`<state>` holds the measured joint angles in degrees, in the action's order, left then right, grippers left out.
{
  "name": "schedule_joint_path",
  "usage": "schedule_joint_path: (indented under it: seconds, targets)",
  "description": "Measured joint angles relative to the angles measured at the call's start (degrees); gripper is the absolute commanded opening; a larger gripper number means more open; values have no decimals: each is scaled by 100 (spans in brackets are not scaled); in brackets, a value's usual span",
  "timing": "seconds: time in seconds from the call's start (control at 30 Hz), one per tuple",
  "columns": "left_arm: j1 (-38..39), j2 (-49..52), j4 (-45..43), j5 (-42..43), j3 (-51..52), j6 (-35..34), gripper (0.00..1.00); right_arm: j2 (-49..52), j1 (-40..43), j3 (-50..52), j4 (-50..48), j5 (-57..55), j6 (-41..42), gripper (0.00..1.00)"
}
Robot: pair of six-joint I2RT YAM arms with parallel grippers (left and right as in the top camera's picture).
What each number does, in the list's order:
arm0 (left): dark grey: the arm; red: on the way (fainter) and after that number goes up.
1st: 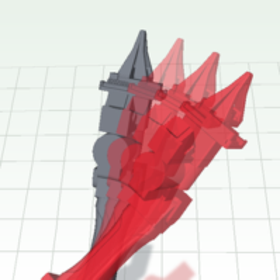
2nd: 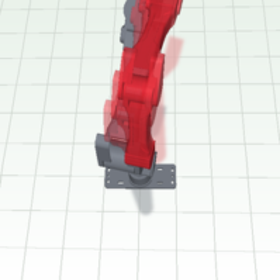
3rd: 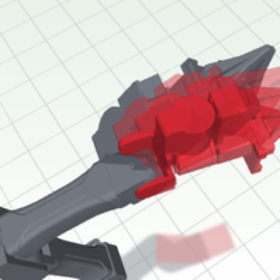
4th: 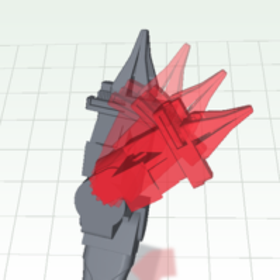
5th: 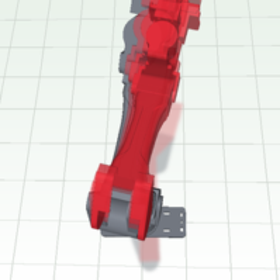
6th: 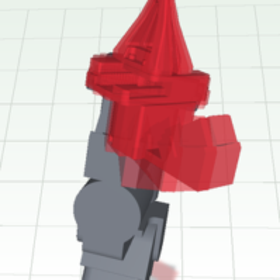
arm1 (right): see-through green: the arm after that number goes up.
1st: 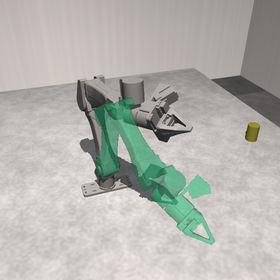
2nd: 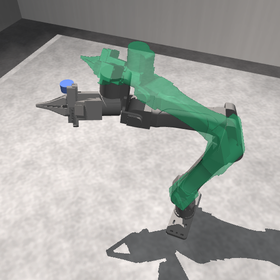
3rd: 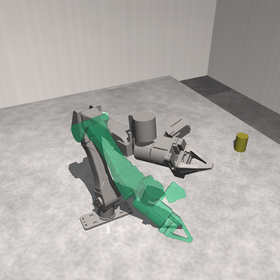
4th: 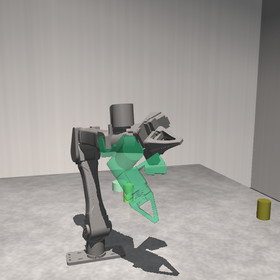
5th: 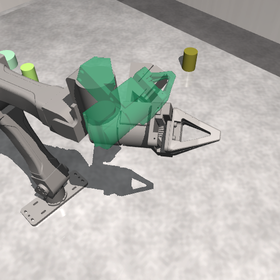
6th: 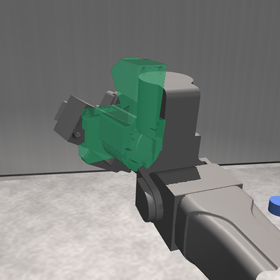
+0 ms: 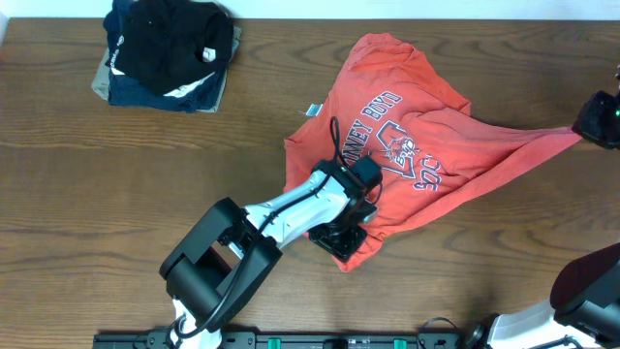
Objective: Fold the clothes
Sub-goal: 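Grasp the shirt's lower left hem with the left gripper, then lift the shirt with both grippers and shake it out in the air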
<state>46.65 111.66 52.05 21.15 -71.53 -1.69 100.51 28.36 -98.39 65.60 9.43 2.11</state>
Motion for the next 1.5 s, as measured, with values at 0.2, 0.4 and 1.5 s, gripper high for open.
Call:
schedule_joint_path:
  seconds: [0.2, 0.4, 1.5]
  targets:
    - [0, 0, 90, 26, -68, 2, 6, 0, 0, 0, 13, 2, 0, 1]
    - [-11, -2, 577, 7, -603, 17, 6, 0, 0, 0, 9, 9, 0, 1]
    - [-3926, -3497, -739, -2409, -3467, 168, 6, -656, 306, -2356, 295, 1268, -264, 1]
